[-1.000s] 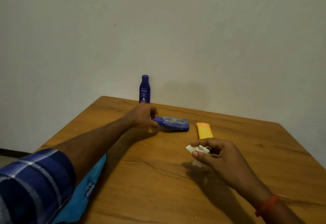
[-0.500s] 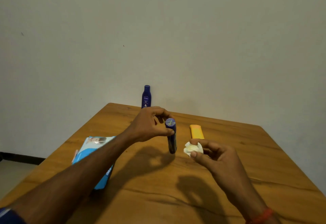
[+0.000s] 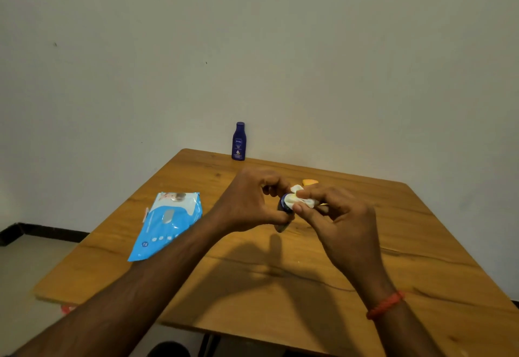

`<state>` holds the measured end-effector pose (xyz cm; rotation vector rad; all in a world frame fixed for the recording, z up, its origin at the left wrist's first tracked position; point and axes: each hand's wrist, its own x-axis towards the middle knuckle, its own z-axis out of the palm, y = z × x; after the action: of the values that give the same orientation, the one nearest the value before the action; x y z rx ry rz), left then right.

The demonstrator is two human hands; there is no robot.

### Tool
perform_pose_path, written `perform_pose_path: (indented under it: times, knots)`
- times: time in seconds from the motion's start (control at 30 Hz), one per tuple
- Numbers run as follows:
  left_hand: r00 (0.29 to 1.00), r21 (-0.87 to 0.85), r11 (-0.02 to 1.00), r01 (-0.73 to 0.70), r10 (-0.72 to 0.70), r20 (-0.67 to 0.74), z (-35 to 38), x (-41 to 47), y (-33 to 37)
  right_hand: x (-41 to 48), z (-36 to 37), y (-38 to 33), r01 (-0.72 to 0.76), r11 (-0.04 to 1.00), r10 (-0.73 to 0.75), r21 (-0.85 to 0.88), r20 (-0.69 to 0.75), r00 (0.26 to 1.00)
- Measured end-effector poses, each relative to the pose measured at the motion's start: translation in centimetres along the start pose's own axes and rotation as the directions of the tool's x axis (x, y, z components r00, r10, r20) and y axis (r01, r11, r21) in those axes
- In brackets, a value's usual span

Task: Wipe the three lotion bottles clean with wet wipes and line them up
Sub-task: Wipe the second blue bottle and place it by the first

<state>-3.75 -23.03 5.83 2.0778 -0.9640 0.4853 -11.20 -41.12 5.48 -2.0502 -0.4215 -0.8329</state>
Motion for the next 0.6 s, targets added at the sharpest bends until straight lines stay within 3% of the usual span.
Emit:
perform_pose_path:
  times: [0.1, 0.2, 0.33, 0.43, 0.6]
  knots:
    - [1.000, 0.028, 1.000, -0.002, 0.002, 0.008, -0.3, -0.2, 0.4, -0.2, 0.5, -0.1, 0.108, 0.976, -0.109, -0.188, 0.006, 0.994]
    - [1.000, 0.032, 0.999, 0.008, -0.009, 0.029, -0.4, -0.2, 0.8, -0.4, 1.1, -0.3, 0.145, 0.954, -0.146, -0.263, 0.016, 0.989]
    - [0.998, 0.015, 1.000, 0.003, -0.003, 0.057, -0.6, 0.0, 1.3, -0.8, 1.5, -0.8, 0.235, 0.921, -0.202, -0.310, 0.133, 0.970]
    - [0.997, 0.034, 0.999, -0.010, 0.008, 0.072, -0.6, -0.4, 1.1, -1.5, 0.3, 0.1, 0.191, 0.939, -0.148, -0.287, 0.166, 0.975]
    - [0.998, 0.054, 0.998, -0.021, 0.017, 0.057, -0.5, -0.5, 1.5, -1.1, -0.4, 1.0, 0.115, 0.945, -0.101, -0.306, 0.060, 0.993]
